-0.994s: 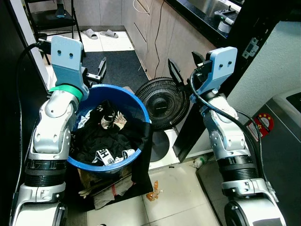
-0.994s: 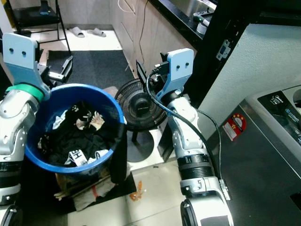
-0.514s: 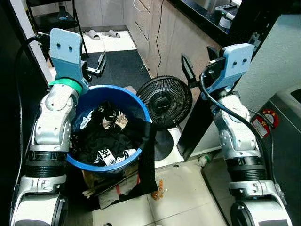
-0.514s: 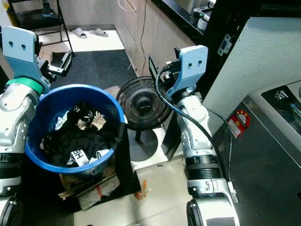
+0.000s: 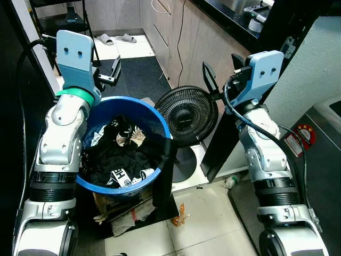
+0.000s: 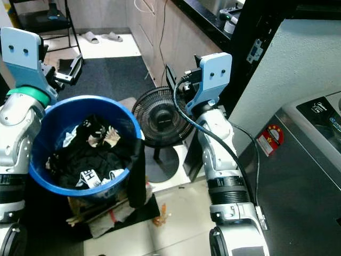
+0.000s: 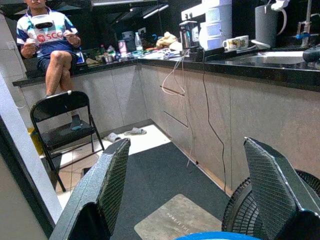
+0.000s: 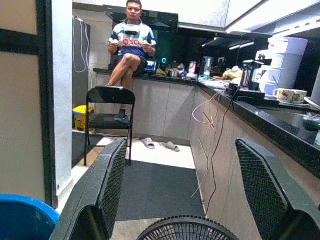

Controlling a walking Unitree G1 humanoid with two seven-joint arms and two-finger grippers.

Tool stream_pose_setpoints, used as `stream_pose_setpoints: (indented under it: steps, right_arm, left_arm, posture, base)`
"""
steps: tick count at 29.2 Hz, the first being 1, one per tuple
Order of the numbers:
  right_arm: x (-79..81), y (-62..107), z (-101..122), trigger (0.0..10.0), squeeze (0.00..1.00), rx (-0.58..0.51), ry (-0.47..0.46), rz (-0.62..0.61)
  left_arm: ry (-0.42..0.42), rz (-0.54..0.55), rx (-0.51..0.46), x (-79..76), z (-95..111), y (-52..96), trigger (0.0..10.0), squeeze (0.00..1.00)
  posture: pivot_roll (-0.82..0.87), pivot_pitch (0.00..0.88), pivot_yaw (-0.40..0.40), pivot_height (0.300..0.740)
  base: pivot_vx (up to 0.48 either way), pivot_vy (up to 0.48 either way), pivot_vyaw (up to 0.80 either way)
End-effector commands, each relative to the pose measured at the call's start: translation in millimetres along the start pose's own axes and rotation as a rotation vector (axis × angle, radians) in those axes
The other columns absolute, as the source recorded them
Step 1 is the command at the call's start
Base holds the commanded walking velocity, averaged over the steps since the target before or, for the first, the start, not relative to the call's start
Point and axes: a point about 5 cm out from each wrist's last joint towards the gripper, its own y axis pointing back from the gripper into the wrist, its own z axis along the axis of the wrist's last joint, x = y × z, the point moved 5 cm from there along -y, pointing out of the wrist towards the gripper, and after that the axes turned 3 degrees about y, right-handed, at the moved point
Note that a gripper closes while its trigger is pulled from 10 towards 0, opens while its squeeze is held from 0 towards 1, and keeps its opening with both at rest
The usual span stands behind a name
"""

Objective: Clothes washing

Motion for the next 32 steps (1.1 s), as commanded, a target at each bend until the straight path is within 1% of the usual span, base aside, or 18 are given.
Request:
stream_pose_setpoints:
  steps: [1, 8, 12, 19, 23, 27, 29, 31, 32]
  right_arm:
    - [0.3, 1.3, -3.4, 10.0, 0.0, 0.009, -0.011, -0.005]
    - [1.0, 1.4, -4.1, 10.0, 0.0, 0.013, -0.014, -0.001]
    - [2.0, 0.9, -4.0, 10.0, 0.0, 0.012, -0.015, 0.003]
    - [2.8, 0.6, -4.1, 10.0, 0.0, 0.011, -0.017, 0.009]
    - [3.0, 0.5, -4.2, 10.0, 0.0, 0.011, -0.018, 0.01]
    - [3.4, 0.4, -4.3, 10.0, 0.0, 0.011, -0.019, 0.01]
    - [3.5, 0.3, -4.4, 10.0, 0.0, 0.012, -0.019, 0.01]
    - [3.6, 0.3, -4.5, 10.0, 0.0, 0.012, -0.019, 0.01]
    - [3.7, 0.4, -4.6, 10.0, 0.0, 0.012, -0.02, 0.011]
  left_arm:
    - [-0.012, -0.005, 0.012, -1.6, -4.7, 0.5, 10.0, 0.0]
    - [-0.036, -0.017, 0.008, -3.3, -4.8, -0.2, 10.0, 0.0]
    - [-0.05, -0.022, 0.007, -3.6, -5.3, 0.5, 10.0, 0.0]
    - [-0.051, -0.02, 0.008, -2.8, -6.0, 1.3, 10.0, 0.0]
    - [-0.041, -0.018, 0.01, -2.6, -6.5, 1.3, 10.0, 0.0]
    - [-0.055, -0.021, 0.009, -3.1, -6.5, 1.1, 10.0, 0.0]
    - [-0.071, -0.025, 0.006, -3.9, -6.1, 0.8, 10.0, 0.0]
    - [-0.069, -0.026, 0.0, -4.4, -5.4, 0.9, 10.0, 0.0]
    - [-0.039, -0.02, -0.003, -4.0, -4.4, 1.2, 10.0, 0.0]
  posture:
    - [0.02, 0.003, -0.01, 0.74]
    - [0.02, 0.0, -0.015, 0.74]
    - [0.02, 0.0, -0.017, 0.74]
    - [0.03, 0.0, -0.019, 0.74]
    - [0.03, 0.0, -0.019, 0.74]
    - [0.03, 0.0, -0.018, 0.74]
    - [0.03, 0.0, -0.018, 0.74]
    - [0.03, 0.0, -0.018, 0.74]
    - [0.03, 0.0, -0.018, 0.74]
  base:
    - [0.0, 0.0, 0.0]
    - [0.0, 0.0, 0.0]
    - [0.0, -0.415, 0.0]
    - [0.0, -0.447, 0.0]
    - [0.0, 0.0, 0.0]
    - [0.0, 0.0, 0.0]
    - [0.0, -0.433, 0.0]
    - [0.0, -0.48, 0.0]
    - [0.0, 0.0, 0.0]
